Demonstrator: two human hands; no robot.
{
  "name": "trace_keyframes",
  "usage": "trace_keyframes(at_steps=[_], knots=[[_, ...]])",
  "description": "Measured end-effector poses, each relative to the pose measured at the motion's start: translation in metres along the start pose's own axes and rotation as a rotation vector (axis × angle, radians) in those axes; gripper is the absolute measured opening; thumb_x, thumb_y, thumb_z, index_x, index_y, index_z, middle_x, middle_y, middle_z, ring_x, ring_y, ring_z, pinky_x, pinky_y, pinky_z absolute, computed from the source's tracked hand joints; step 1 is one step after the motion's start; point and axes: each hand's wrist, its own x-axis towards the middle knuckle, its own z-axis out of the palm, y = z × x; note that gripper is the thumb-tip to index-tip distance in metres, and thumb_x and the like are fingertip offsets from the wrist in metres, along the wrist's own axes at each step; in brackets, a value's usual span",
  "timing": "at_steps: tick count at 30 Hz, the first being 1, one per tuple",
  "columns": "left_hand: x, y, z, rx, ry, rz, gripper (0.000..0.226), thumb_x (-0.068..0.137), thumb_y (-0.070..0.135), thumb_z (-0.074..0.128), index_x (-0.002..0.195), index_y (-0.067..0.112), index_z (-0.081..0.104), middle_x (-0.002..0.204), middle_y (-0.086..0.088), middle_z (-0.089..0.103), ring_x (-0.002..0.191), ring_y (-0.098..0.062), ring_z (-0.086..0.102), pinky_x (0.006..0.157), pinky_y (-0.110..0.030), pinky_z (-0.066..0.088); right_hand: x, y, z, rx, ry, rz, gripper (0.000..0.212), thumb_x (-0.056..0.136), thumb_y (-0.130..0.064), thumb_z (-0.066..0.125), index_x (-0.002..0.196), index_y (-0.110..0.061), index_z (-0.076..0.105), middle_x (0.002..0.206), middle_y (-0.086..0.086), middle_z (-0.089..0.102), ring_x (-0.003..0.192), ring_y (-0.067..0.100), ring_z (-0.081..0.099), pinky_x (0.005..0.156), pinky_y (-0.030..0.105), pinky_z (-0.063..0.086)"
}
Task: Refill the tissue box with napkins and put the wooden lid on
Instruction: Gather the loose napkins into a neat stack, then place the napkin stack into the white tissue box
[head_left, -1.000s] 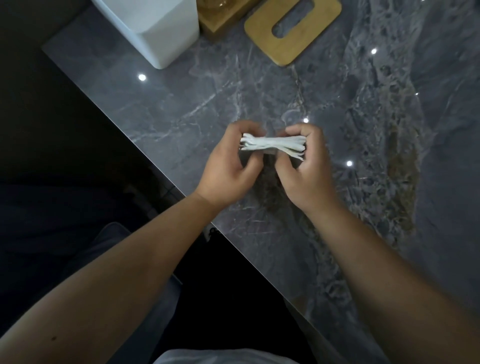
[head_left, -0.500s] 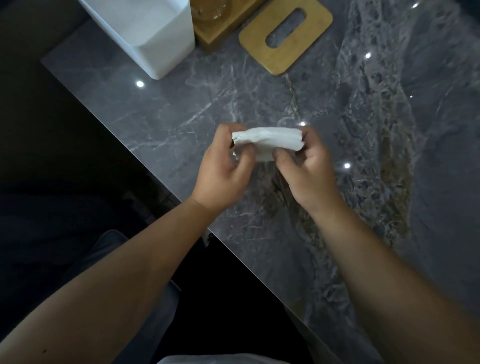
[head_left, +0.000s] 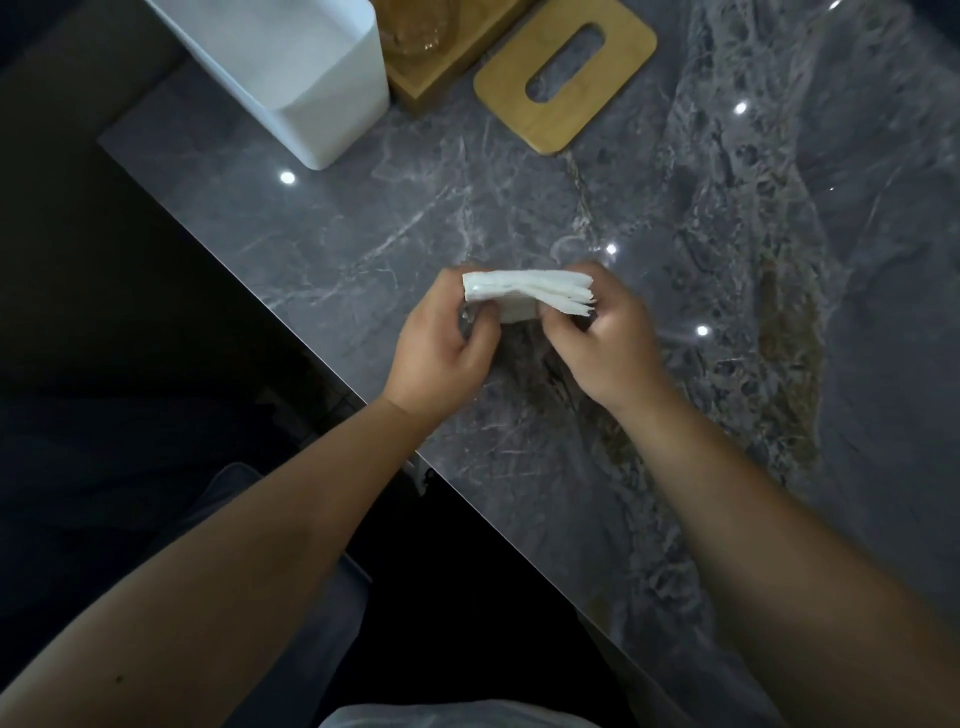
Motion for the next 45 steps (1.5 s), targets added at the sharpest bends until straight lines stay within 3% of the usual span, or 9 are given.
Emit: trace_keyframes(at_steps=[7,11,13,17,24,29,33,36,45], knots=[[0.005,0.003,0.000,0.020,-0.053,-0.069,0.016,0.094,0.026,0.050,0.110,0.024,0.052,0.088,0.020,0.059,0.077,0.008,0.057,0.061,-0.010,0.041,0.006,-0.001,-0.003,-0.035,-0.116,0.191,0.027,0.087,-0.025,0.061,0.113,-0.027,0.058,0.097,-0.018,0.064,0.093,-0.006,0.060,0.078,0.013,0.047],[0.012,0.029,-0.011,-0.111,-0.034,-0.216,0.014,0.093,0.038,0.049,0.102,0.030,0.057,0.087,0.012,0.065,0.079,-0.002,0.063,0.067,-0.026,0.054,0.015,-0.025,-0.015,0.086,-0.098,0.288,0.012,0.082,-0.034,0.061,0.093,-0.037,0.063,0.093,-0.008,0.071,0.088,0.008,0.067,0.076,0.038,0.057],[0.014,0.050,-0.020,-0.211,-0.028,-0.253,0.012,0.092,0.036,0.051,0.100,0.031,0.059,0.091,0.008,0.069,0.084,-0.008,0.067,0.070,-0.029,0.056,0.018,-0.045,-0.027,0.195,-0.138,0.310,0.016,0.081,-0.035,0.063,0.096,-0.036,0.065,0.097,-0.005,0.072,0.091,0.013,0.069,0.079,0.044,0.058],[0.010,0.094,-0.040,-0.356,0.008,-0.288,0.011,0.089,0.035,0.053,0.095,0.031,0.061,0.084,0.014,0.072,0.080,-0.005,0.068,0.064,-0.022,0.053,0.020,-0.082,-0.049,0.344,-0.215,0.376,0.014,0.084,-0.029,0.066,0.098,-0.026,0.065,0.098,-0.004,0.073,0.093,0.014,0.069,0.081,0.037,0.057],[-0.011,0.150,-0.068,-0.504,0.007,-0.427,0.036,0.078,0.052,0.057,0.100,0.024,0.064,0.104,-0.004,0.072,0.099,-0.027,0.069,0.088,-0.054,0.055,0.012,-0.143,-0.073,0.387,-0.231,0.295,0.009,0.092,-0.013,0.061,0.092,-0.020,0.067,0.080,-0.006,0.074,0.076,0.009,0.069,0.060,0.022,0.054],[-0.028,0.170,-0.089,-0.425,0.018,-0.414,0.032,0.085,0.046,0.054,0.110,0.029,0.062,0.100,0.007,0.073,0.093,-0.016,0.071,0.086,-0.047,0.057,0.004,-0.170,-0.071,0.332,-0.283,0.245,0.009,0.092,-0.018,0.061,0.088,-0.023,0.067,0.078,-0.011,0.073,0.075,0.005,0.068,0.063,0.022,0.053],[-0.042,0.176,-0.104,-0.354,0.051,-0.400,0.023,0.093,0.042,0.053,0.110,0.030,0.061,0.098,0.009,0.073,0.089,-0.012,0.072,0.083,-0.043,0.059,0.002,-0.186,-0.066,0.353,-0.349,0.303,0.015,0.084,-0.033,0.063,0.090,-0.022,0.070,0.091,0.001,0.075,0.086,0.020,0.070,0.075,0.044,0.056],[-0.046,0.176,-0.115,-0.324,0.077,-0.415,0.021,0.095,0.039,0.052,0.109,0.028,0.062,0.100,0.006,0.072,0.089,-0.012,0.072,0.082,-0.040,0.059,0.007,-0.196,-0.059,0.312,-0.343,0.298,0.013,0.088,-0.027,0.061,0.089,-0.017,0.069,0.096,0.010,0.074,0.091,0.029,0.069,0.085,0.055,0.053],[-0.023,0.153,-0.152,-0.352,0.114,-0.434,0.024,0.096,0.033,0.052,0.087,0.017,0.068,0.088,-0.006,0.072,0.077,-0.021,0.070,0.066,-0.032,0.057,0.039,-0.201,-0.020,0.222,-0.341,0.315,0.011,0.091,-0.019,0.061,0.085,-0.016,0.069,0.087,0.002,0.074,0.080,0.016,0.069,0.075,0.039,0.055]])
